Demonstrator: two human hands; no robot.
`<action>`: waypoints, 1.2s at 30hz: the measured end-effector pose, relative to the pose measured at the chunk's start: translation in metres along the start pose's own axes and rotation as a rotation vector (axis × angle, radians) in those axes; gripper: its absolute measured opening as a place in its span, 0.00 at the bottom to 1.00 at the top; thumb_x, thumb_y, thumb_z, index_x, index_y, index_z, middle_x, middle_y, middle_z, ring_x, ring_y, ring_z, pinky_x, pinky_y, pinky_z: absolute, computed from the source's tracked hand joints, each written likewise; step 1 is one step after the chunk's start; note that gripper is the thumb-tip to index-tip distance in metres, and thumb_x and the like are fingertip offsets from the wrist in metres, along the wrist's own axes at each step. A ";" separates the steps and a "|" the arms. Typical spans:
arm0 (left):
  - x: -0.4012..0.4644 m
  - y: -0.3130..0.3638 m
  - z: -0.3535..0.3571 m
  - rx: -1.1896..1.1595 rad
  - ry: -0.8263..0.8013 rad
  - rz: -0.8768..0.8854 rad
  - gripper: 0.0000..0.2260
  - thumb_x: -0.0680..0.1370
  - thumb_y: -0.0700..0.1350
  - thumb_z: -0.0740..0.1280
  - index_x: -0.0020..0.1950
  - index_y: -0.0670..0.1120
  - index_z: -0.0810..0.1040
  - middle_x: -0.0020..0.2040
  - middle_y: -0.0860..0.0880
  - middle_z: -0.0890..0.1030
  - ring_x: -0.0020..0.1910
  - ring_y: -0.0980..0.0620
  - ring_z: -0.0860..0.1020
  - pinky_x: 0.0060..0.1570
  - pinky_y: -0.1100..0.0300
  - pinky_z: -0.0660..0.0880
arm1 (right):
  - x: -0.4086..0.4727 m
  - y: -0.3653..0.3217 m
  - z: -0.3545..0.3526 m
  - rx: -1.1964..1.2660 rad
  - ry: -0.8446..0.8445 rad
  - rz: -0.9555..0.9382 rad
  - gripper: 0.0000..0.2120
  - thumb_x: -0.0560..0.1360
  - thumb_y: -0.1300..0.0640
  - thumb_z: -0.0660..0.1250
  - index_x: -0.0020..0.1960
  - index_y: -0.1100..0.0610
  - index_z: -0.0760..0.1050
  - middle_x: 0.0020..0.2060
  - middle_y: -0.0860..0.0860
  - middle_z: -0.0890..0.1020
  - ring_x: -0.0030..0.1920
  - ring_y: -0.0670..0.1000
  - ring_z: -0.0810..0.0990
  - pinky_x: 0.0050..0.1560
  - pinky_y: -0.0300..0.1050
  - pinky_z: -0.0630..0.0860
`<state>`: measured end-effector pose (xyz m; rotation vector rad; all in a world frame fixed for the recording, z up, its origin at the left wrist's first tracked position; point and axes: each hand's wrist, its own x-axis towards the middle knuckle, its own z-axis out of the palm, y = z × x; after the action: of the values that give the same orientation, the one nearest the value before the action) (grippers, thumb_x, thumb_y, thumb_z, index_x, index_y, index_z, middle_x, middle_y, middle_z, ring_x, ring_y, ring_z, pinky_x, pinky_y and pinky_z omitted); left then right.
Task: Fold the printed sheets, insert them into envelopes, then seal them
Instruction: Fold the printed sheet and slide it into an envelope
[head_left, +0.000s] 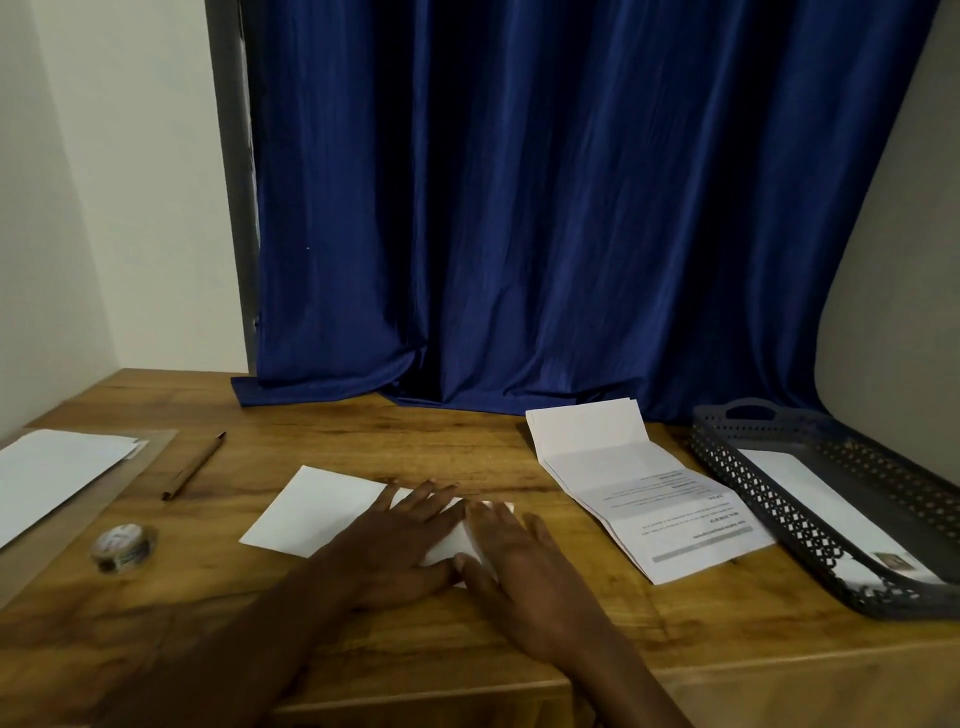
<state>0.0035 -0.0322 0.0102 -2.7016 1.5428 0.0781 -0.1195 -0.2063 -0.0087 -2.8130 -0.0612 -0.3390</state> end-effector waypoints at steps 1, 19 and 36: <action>0.001 -0.001 0.001 -0.012 0.002 -0.006 0.36 0.81 0.69 0.50 0.83 0.56 0.40 0.83 0.54 0.39 0.81 0.55 0.37 0.79 0.47 0.36 | 0.000 0.000 -0.001 -0.006 -0.051 -0.004 0.34 0.80 0.31 0.42 0.82 0.45 0.51 0.81 0.42 0.54 0.77 0.38 0.44 0.80 0.49 0.42; -0.161 -0.017 0.002 -0.151 0.088 -0.216 0.39 0.68 0.83 0.49 0.75 0.76 0.39 0.75 0.77 0.36 0.72 0.75 0.31 0.77 0.56 0.37 | -0.056 -0.002 -0.028 -0.019 -0.210 -0.063 0.49 0.65 0.15 0.50 0.79 0.34 0.41 0.64 0.15 0.33 0.62 0.19 0.25 0.70 0.36 0.32; -0.167 -0.023 -0.007 -1.008 0.876 -0.399 0.14 0.71 0.53 0.74 0.55 0.65 0.79 0.48 0.68 0.84 0.47 0.66 0.83 0.35 0.72 0.78 | -0.053 0.000 -0.057 0.923 0.318 0.139 0.04 0.73 0.49 0.74 0.44 0.49 0.85 0.31 0.48 0.85 0.28 0.43 0.81 0.28 0.33 0.75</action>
<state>-0.0617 0.1226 0.0266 -4.2011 1.1676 -0.5626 -0.1837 -0.2236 0.0316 -1.8213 0.0411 -0.5474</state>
